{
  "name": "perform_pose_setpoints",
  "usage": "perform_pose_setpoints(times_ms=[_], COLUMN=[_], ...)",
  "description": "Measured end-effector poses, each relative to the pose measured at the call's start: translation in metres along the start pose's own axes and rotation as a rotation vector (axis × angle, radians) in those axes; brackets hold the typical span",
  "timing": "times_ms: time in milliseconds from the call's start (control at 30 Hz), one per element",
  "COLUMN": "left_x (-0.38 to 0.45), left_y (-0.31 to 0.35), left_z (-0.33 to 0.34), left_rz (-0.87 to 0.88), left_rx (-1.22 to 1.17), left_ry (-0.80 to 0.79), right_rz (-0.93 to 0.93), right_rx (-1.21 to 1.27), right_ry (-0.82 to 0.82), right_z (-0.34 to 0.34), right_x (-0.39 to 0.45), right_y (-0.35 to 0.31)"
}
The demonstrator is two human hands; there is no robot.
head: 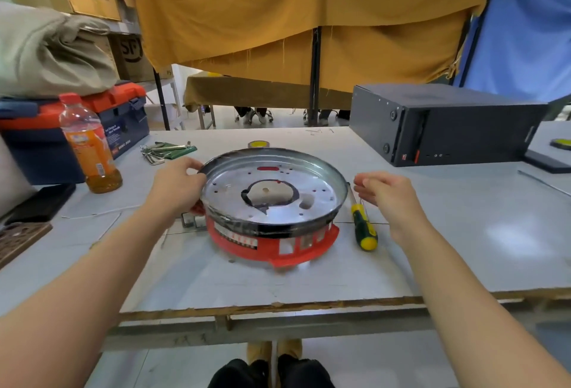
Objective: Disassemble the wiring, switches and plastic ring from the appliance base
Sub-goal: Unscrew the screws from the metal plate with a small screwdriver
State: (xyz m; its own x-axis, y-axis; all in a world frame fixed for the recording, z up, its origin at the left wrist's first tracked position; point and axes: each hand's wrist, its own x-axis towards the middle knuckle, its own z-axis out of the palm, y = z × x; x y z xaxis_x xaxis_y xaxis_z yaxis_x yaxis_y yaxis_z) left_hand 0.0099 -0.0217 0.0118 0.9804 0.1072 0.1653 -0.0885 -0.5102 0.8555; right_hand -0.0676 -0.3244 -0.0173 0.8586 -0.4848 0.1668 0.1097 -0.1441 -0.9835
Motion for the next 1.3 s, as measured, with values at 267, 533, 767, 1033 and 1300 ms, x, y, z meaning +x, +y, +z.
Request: perform_pose_setpoints(times_ms=[267, 533, 767, 1033, 1300], left_x=[0.002, 0.001, 0.005, 0.017, 0.022], left_y=[0.000, -0.001, -0.010, -0.012, -0.012], left_z=[0.016, 0.034, 0.037, 0.032, 0.033], left_rz=[0.051, 0.043, 0.008, -0.024, 0.044], left_rx=[0.100, 0.121, 0.072, 0.077, 0.116], left_ry=[-0.038, -0.079, -0.166, -0.201, -0.102], right_rz=[0.021, 0.007, -0.029, 0.063, 0.089], right_rx=[-0.450, -0.600, -0.736, -0.862, -0.902], right_ry=[0.032, -0.098, -0.121, -0.054, -0.016], right_z=[-0.028, -0.023, -0.022, -0.013, -0.009], right_x=[0.010, 0.013, 0.020, 0.026, 0.026], right_y=[0.029, 0.040, 0.040, 0.037, 0.032])
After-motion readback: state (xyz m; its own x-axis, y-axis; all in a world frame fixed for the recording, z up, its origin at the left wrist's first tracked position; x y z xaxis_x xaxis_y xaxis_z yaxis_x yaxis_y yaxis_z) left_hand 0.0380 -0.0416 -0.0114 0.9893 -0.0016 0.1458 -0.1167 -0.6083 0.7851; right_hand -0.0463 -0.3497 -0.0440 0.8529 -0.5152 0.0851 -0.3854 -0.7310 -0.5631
